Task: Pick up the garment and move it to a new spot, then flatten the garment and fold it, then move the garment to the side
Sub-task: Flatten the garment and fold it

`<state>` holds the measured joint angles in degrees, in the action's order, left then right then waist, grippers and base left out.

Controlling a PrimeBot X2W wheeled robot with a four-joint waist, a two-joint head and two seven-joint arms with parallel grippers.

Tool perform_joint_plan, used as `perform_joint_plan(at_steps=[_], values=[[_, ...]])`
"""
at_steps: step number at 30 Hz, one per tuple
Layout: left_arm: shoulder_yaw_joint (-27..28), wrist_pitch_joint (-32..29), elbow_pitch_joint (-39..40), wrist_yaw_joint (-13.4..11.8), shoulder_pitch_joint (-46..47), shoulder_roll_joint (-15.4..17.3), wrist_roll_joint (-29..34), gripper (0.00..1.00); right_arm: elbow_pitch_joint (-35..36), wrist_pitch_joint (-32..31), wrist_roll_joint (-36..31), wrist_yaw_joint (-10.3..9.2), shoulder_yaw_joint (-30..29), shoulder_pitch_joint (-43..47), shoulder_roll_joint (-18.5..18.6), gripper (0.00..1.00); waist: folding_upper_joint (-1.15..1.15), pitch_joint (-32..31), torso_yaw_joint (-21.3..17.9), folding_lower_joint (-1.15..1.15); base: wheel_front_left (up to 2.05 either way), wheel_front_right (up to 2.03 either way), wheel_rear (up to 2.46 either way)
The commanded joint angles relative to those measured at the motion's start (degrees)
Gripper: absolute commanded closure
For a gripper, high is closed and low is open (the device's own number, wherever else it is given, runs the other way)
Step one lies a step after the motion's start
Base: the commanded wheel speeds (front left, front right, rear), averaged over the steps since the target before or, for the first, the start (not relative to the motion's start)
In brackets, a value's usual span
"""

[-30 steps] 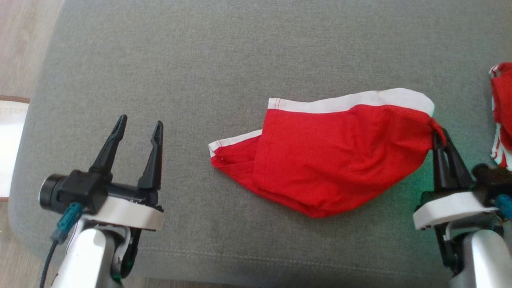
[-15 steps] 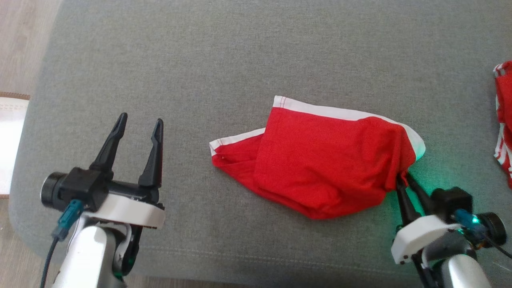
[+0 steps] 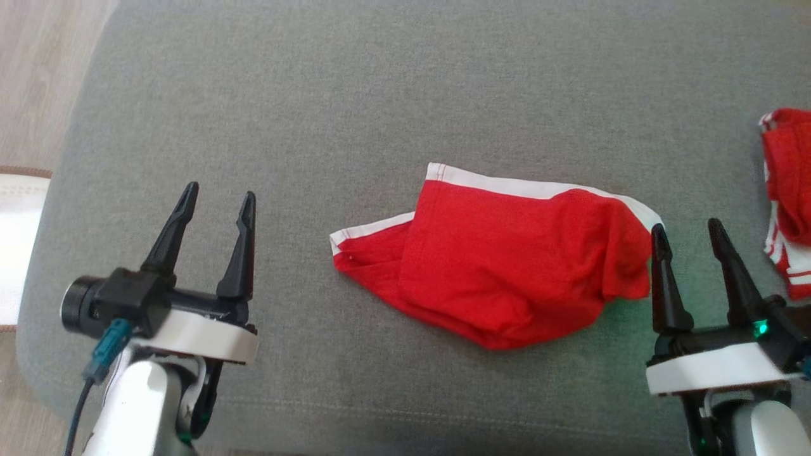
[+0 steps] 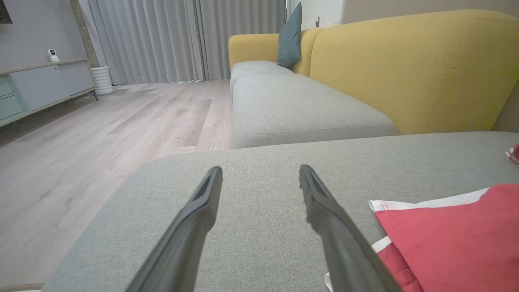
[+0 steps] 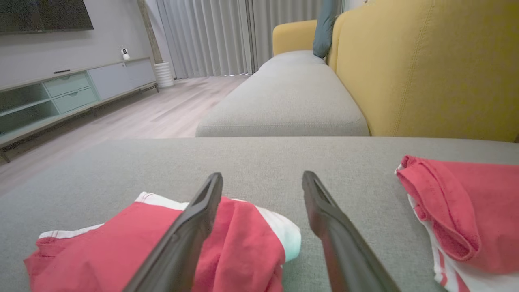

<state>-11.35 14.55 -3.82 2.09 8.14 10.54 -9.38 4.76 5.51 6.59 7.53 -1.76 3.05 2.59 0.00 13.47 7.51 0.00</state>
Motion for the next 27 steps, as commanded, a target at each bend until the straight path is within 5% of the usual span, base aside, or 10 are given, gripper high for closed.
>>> perform_joint_plan(at_steps=[1,21,27], values=[[2.5,0.4,1.9,0.0,0.5,0.9,0.8,0.0,2.1,0.4,0.3,-0.04,1.4,-1.2,0.3,0.0,0.0,-0.5,-0.2,0.0,0.0,0.0,0.0],[1.5,0.4,2.4,-0.7,-0.6,2.1,1.2,0.0,3.7,-0.4,1.2,-0.04,3.1,-1.2,0.3,0.0,0.0,-2.4,-0.4,0.0,0.0,0.0,0.0],[-0.8,0.1,1.8,0.9,3.4,2.2,1.8,0.0,3.5,-0.5,1.4,-0.04,3.2,-1.9,0.3,0.0,0.0,-1.0,-0.3,0.0,0.0,0.0,0.0]])
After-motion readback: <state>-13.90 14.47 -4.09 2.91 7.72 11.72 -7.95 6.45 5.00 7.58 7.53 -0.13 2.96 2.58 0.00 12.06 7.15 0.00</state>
